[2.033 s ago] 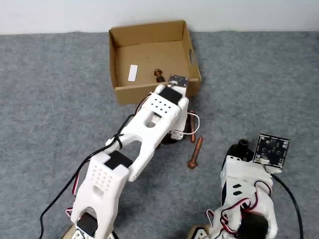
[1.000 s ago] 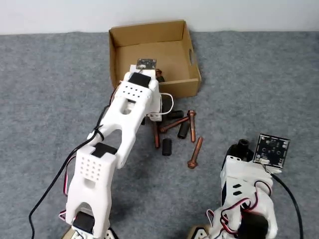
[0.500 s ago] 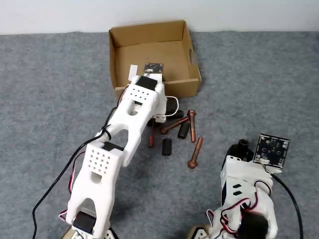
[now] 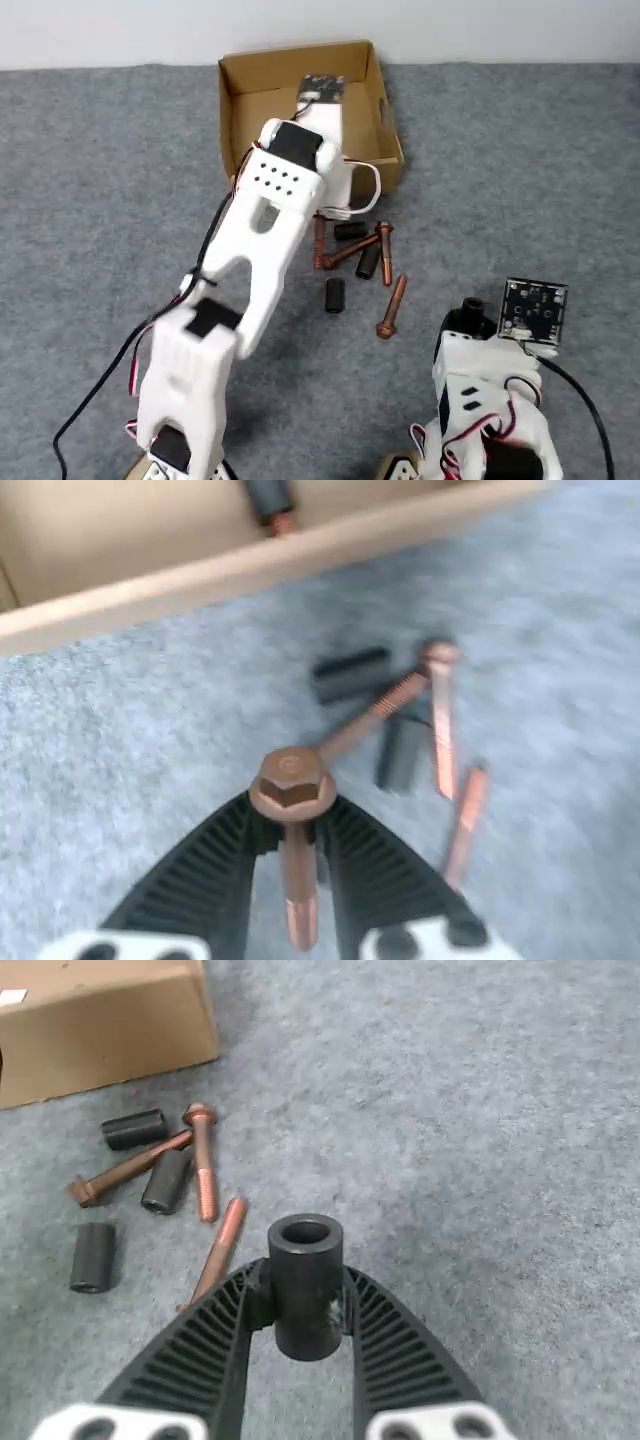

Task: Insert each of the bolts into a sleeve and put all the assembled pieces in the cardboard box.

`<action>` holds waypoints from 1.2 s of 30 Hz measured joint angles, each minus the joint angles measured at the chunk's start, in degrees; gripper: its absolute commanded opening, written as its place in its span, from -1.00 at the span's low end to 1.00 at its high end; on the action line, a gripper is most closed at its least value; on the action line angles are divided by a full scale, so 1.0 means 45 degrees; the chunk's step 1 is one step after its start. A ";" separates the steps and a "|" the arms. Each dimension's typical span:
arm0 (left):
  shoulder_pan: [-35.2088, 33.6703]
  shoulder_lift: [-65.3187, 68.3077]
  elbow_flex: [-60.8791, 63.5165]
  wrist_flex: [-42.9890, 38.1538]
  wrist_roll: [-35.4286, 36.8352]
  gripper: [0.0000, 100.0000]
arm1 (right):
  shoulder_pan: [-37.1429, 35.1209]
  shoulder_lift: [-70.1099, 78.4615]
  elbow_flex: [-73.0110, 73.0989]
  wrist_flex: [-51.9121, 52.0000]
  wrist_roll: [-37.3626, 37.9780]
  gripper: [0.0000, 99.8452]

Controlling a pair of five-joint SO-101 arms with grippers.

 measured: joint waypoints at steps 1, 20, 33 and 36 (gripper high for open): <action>0.0195 -0.0762 0.0625 0.0020 0.0000 -0.99 | 0.0000 -0.0020 -0.0039 0.0039 0.0000 -0.98; 0.0469 -1.5805 1.5512 -0.3692 0.0000 -0.99 | -0.0195 -0.0039 -0.0039 0.0039 0.0020 -0.98; 0.0488 -2.3756 2.0728 -0.6330 0.0078 -0.99 | -0.5451 -0.0078 -0.0020 0.0000 -0.0625 -0.98; 0.0567 -2.4830 2.1216 -0.6974 0.0078 -0.99 | -0.6759 -0.0039 0.0254 -0.0313 -0.0645 -0.98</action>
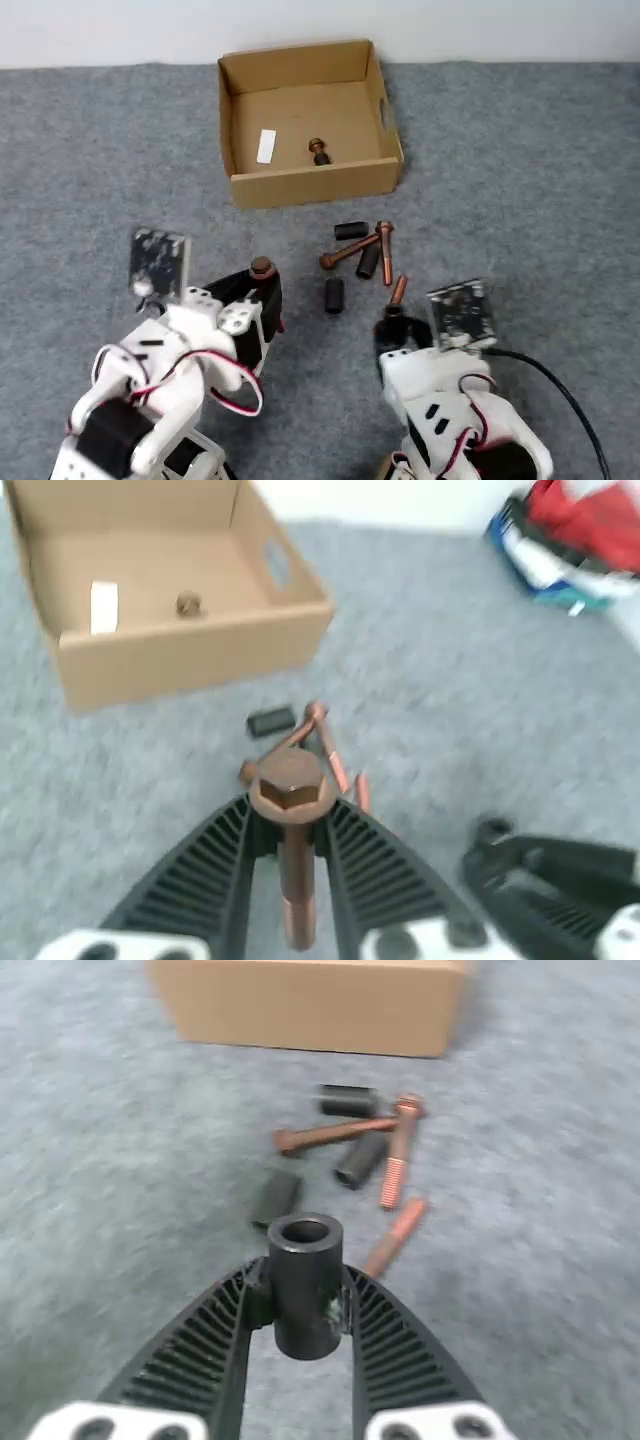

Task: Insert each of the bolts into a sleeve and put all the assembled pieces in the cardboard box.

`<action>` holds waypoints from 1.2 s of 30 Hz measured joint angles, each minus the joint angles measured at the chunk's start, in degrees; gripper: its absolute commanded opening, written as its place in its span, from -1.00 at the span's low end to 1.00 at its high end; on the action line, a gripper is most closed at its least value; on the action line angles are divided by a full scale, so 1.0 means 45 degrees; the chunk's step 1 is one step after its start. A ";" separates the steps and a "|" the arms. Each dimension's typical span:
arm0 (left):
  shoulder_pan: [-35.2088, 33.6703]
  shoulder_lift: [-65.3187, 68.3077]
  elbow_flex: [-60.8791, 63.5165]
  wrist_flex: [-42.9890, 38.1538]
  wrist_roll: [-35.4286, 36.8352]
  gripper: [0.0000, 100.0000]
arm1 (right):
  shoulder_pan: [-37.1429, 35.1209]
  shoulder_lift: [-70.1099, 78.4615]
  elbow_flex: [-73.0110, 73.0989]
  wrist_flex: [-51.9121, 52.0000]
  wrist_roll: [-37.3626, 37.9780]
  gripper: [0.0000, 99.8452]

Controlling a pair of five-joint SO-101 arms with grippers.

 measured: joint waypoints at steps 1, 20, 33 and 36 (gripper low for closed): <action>0.0000 -0.0371 0.0156 -0.0274 0.0000 -0.99 | -0.0332 0.0020 0.0059 -0.0078 0.0000 -0.98; 0.2501 -0.3634 0.2833 -0.3810 -0.1426 -0.99 | -0.3985 -0.0039 0.0371 -0.2266 0.0879 -0.98; 0.2559 -0.3712 0.3927 -0.4337 -0.0567 -0.99 | -0.4024 0.0156 0.0391 -0.2794 0.1289 -0.98; 0.2559 -0.3751 0.3946 -0.4376 -0.0547 -0.99 | -0.4024 0.0137 0.0391 -0.2930 0.1289 -0.98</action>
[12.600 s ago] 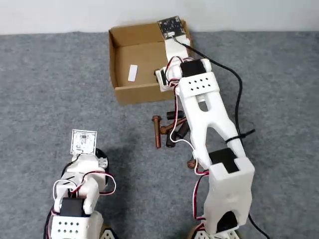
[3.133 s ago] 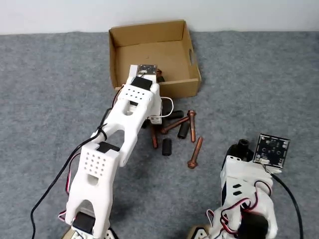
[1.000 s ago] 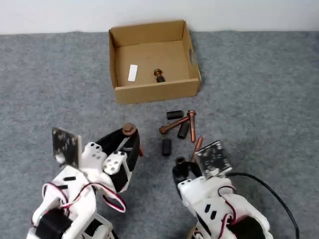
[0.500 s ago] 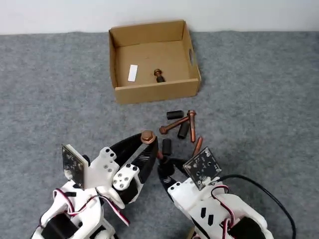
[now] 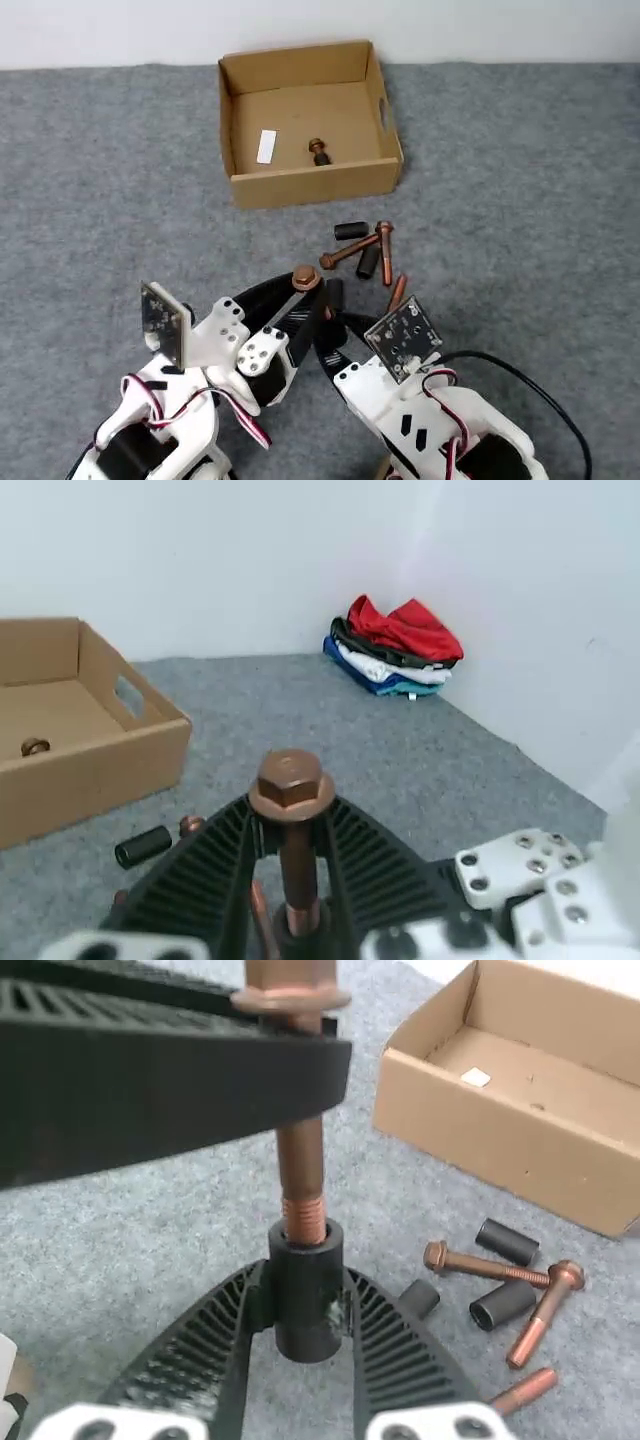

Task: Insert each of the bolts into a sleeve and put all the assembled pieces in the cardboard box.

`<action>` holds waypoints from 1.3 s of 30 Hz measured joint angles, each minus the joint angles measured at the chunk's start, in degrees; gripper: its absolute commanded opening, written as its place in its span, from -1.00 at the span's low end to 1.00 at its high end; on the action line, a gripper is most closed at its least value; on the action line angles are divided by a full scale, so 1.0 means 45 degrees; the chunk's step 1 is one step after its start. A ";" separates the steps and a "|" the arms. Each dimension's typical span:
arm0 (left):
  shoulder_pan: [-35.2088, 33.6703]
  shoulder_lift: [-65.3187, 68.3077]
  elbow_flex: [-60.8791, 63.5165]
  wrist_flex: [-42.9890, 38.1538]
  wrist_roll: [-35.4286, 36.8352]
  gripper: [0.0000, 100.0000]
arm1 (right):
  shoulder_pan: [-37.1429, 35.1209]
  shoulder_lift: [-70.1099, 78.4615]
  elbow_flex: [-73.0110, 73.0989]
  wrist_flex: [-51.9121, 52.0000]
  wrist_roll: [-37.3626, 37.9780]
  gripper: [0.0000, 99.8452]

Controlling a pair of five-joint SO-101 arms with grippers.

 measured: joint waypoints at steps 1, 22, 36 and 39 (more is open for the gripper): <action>0.0000 0.0020 0.0000 0.0000 0.0000 -0.99 | 0.0000 -0.0020 0.0000 -0.0020 0.0000 -0.98; -0.0078 -0.0195 -0.0156 0.4239 -0.0938 -0.53 | -0.0020 0.0020 0.0020 0.0000 0.0059 -0.98; -0.1621 -0.0156 -0.2266 0.5392 -0.1309 -0.86 | 0.1172 -0.0020 0.0000 0.0000 0.0039 -0.98; -0.3321 -0.0156 -0.2305 0.5392 -0.2579 -0.96 | 0.2286 0.0137 -0.0254 0.0000 -0.0488 -0.98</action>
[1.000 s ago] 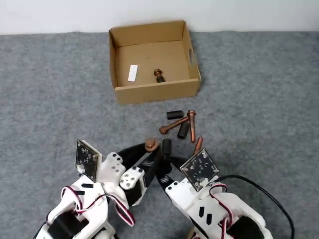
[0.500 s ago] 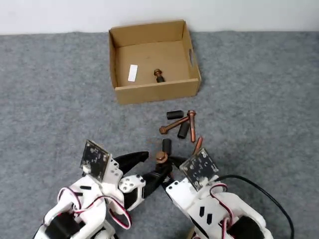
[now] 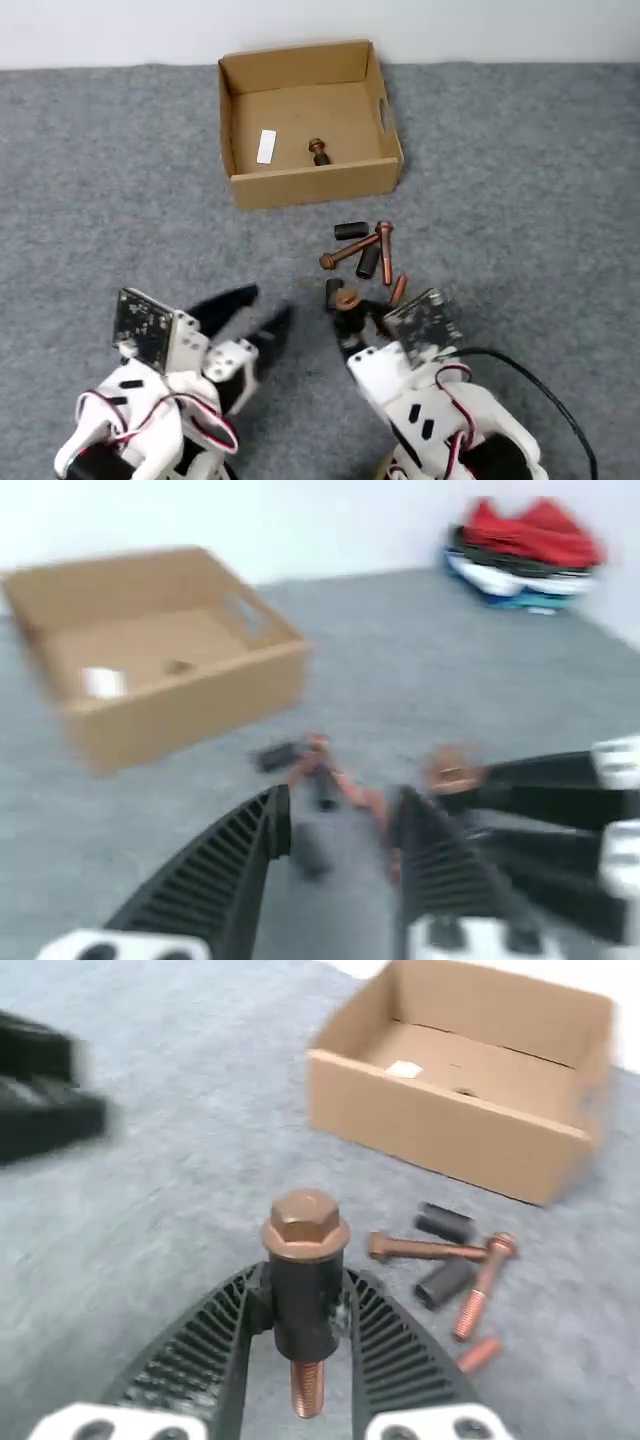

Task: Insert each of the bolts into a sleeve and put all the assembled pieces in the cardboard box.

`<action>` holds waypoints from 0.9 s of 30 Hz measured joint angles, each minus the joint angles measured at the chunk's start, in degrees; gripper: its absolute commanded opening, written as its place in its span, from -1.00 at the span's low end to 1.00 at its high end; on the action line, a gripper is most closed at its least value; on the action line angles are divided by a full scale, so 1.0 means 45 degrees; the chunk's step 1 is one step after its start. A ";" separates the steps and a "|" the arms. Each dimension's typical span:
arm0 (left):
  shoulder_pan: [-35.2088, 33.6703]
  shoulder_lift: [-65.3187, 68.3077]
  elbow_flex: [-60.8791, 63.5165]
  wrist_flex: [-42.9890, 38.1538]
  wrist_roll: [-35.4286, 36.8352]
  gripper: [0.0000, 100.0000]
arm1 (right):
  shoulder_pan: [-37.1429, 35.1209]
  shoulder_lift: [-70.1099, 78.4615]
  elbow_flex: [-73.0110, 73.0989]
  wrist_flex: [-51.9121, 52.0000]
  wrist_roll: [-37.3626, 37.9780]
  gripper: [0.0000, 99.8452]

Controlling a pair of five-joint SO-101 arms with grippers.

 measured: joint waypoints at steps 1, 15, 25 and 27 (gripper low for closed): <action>-0.0606 0.0000 0.0000 0.0000 -0.0430 -0.97 | 0.0352 0.0293 -0.0195 0.0000 -0.0215 -0.98; -0.5333 0.0059 0.5939 -0.1797 -0.2598 -0.99 | 0.3145 0.9358 -0.4396 -0.3497 -0.0567 -0.98; -0.5314 0.0137 0.7912 -0.3575 -0.2618 -0.99 | 0.4181 1.6586 -0.8440 -0.7834 0.0449 -0.98; -0.5294 0.0137 0.7912 -0.3575 -0.2637 -0.99 | 0.4200 1.7973 -0.9455 -0.8479 0.0449 -0.98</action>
